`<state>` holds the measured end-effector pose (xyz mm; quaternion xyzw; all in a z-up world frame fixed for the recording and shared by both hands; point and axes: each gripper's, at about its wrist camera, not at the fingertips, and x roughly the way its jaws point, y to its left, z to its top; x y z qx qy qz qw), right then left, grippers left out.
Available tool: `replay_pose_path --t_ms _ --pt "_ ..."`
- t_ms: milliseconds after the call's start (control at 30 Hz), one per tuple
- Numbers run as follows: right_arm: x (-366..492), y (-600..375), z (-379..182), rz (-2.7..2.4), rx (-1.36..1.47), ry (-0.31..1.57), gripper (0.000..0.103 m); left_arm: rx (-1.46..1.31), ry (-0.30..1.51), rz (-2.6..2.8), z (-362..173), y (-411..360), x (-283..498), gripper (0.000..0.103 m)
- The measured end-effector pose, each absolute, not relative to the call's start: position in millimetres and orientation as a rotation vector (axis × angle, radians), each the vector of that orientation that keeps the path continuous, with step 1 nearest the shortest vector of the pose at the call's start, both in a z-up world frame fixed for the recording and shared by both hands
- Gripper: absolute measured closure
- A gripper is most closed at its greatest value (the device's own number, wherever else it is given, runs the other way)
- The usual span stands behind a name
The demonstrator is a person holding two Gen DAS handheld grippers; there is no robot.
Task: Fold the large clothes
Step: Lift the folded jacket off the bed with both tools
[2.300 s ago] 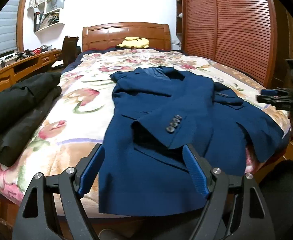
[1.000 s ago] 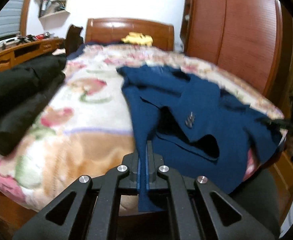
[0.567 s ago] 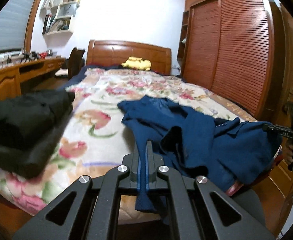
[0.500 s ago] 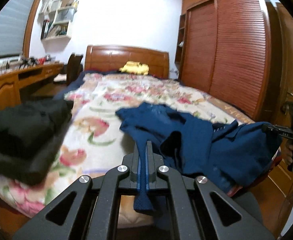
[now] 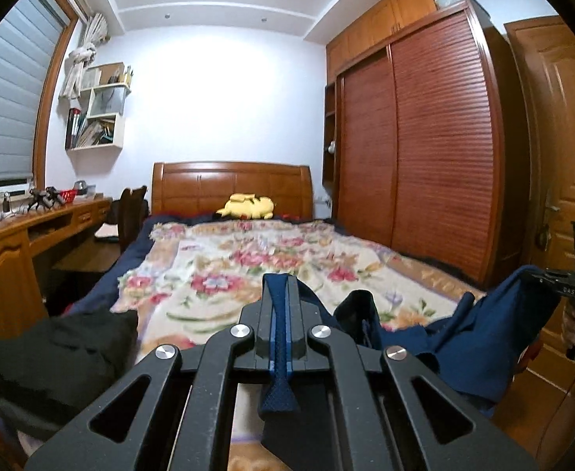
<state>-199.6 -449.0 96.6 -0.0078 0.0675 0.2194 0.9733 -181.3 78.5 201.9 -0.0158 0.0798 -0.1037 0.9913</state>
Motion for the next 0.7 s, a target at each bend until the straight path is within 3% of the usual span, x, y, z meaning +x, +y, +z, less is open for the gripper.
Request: replay_pose_path --t_ms 367,700 --pt "-209.5 -460.5 98.8 0.416 0.000 0.095 0.098 -0.030 0.183 -0.179 207.1 78.5 -159.8 0.100" --pt "-101.7 -414.0 82.7 0.366 -0.036 0.273 0.098 -0.042 0.413 -0.083 135.7 86.6 -47.6 0.100"
